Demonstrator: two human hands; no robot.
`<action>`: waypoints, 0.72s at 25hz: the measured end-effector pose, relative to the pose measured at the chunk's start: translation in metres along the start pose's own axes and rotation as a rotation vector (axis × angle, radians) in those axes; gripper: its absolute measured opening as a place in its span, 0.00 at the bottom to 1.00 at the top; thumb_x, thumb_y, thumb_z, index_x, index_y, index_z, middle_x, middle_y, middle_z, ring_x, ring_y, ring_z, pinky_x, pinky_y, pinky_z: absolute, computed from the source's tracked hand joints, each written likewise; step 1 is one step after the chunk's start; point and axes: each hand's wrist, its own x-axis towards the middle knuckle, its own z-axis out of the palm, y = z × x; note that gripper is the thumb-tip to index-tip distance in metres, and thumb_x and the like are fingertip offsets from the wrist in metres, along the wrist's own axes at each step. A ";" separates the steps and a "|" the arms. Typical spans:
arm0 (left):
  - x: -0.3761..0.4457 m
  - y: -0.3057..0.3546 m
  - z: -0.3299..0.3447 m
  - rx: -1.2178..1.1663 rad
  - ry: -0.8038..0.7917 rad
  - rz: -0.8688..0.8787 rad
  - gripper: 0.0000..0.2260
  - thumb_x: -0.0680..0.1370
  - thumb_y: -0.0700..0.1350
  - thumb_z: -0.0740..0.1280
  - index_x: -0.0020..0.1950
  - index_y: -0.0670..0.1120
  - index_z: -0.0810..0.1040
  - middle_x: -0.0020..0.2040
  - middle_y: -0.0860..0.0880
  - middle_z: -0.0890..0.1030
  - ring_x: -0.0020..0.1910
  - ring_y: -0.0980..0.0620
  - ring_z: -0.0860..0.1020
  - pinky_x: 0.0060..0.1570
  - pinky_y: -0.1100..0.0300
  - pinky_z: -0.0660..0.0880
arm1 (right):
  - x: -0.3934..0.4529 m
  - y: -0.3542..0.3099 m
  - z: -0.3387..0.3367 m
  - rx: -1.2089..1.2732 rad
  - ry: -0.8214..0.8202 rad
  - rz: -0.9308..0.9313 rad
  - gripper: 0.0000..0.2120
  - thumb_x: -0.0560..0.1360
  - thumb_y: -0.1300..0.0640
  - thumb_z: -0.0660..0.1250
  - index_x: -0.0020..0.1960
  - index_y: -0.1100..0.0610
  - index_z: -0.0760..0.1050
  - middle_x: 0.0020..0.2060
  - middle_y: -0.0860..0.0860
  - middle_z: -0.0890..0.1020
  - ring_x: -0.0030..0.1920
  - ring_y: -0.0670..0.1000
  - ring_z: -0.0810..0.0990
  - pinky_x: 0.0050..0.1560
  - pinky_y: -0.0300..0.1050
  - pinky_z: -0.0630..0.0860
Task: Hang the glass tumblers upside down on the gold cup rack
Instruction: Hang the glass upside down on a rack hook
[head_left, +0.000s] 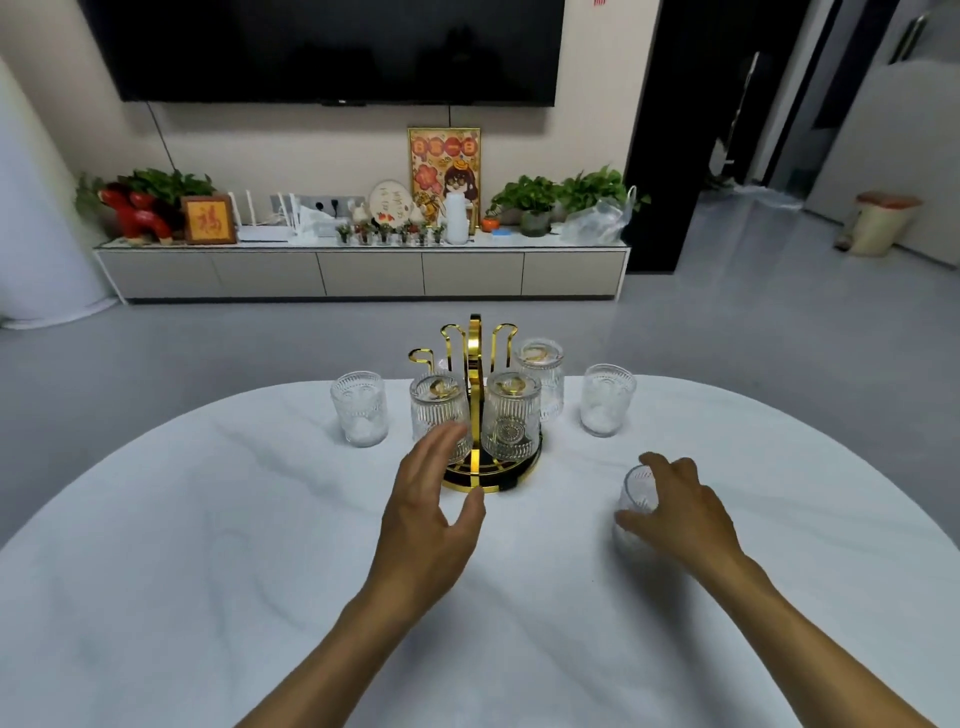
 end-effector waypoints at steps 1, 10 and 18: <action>0.003 0.003 -0.002 -0.023 -0.028 -0.012 0.23 0.75 0.41 0.70 0.68 0.55 0.72 0.67 0.59 0.73 0.66 0.63 0.69 0.63 0.71 0.64 | -0.004 -0.004 -0.003 0.066 0.015 0.009 0.35 0.65 0.44 0.74 0.68 0.47 0.66 0.63 0.54 0.71 0.57 0.62 0.76 0.54 0.51 0.74; 0.037 0.029 -0.038 -0.930 -0.252 -0.582 0.18 0.74 0.57 0.71 0.58 0.49 0.82 0.55 0.44 0.84 0.51 0.46 0.83 0.53 0.52 0.79 | -0.045 -0.121 -0.033 1.256 -0.067 -0.301 0.30 0.56 0.45 0.81 0.56 0.44 0.75 0.59 0.52 0.78 0.57 0.56 0.81 0.58 0.63 0.77; 0.103 0.012 -0.082 -0.946 -0.045 -0.502 0.16 0.62 0.50 0.78 0.45 0.44 0.85 0.45 0.46 0.85 0.44 0.49 0.83 0.47 0.56 0.80 | -0.003 -0.196 -0.035 1.209 -0.235 -0.380 0.22 0.65 0.41 0.74 0.55 0.48 0.74 0.57 0.52 0.78 0.55 0.53 0.80 0.54 0.56 0.78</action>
